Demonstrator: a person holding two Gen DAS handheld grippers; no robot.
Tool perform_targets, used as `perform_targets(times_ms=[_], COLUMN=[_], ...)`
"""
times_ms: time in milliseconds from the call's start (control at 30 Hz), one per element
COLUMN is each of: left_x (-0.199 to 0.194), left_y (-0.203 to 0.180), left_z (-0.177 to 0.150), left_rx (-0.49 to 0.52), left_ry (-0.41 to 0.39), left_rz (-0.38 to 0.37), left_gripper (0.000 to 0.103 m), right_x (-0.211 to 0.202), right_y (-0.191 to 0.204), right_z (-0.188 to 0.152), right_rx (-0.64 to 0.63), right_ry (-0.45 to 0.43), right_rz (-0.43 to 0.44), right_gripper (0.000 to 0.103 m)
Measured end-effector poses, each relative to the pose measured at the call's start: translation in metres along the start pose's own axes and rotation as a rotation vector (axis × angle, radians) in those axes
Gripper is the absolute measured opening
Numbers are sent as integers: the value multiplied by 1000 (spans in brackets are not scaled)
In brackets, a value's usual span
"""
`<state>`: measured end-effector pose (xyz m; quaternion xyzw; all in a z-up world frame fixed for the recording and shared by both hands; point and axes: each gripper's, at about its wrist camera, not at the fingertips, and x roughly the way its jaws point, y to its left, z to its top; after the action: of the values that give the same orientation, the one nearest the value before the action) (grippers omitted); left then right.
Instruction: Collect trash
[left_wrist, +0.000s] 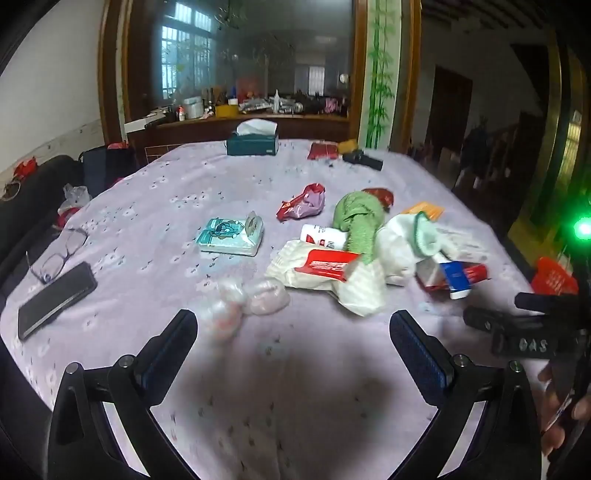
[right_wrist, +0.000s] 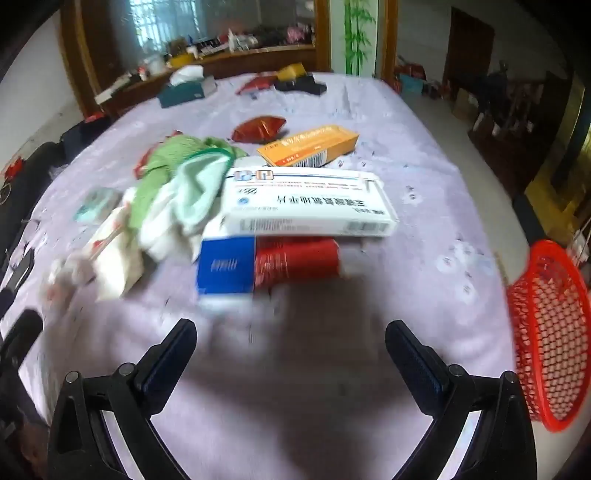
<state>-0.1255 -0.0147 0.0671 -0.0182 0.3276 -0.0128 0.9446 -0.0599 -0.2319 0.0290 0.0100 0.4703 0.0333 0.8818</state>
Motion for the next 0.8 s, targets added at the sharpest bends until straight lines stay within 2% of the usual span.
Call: perform_targets(times_ms=[100, 167, 267, 367, 433, 600, 800], left_x=[-20, -33, -49, -62, -68, -71, -66], left_y=[-4, -4, 0, 9, 16, 29, 33], left_z=[-11, -15, -25, -37, -45, -55, -57], left_rx=[-6, -7, -11, -36, -55, -74, -77], left_ry=[-53, -72, -110, -130, -129, -110, -107], left_rz=[22, 32, 54, 69, 78, 97, 107], left_gripper=[103, 103, 103, 103, 103, 103, 103], right_x=[-38, -76, -115, -133, -133, -124, -113], right_y=[3, 3, -1, -6, -6, -3, 13], right_z=[-17, -33, -57, -82, -86, -94, -95], right_rx=[-3, 11, 54, 93, 89, 66, 14], right_ry=[-139, -289, -466, -591, -565, -492, -466], right_rz=[-42, -53, -101, -81, -105, -37, -28], right_gripper=[103, 103, 103, 103, 103, 103, 103])
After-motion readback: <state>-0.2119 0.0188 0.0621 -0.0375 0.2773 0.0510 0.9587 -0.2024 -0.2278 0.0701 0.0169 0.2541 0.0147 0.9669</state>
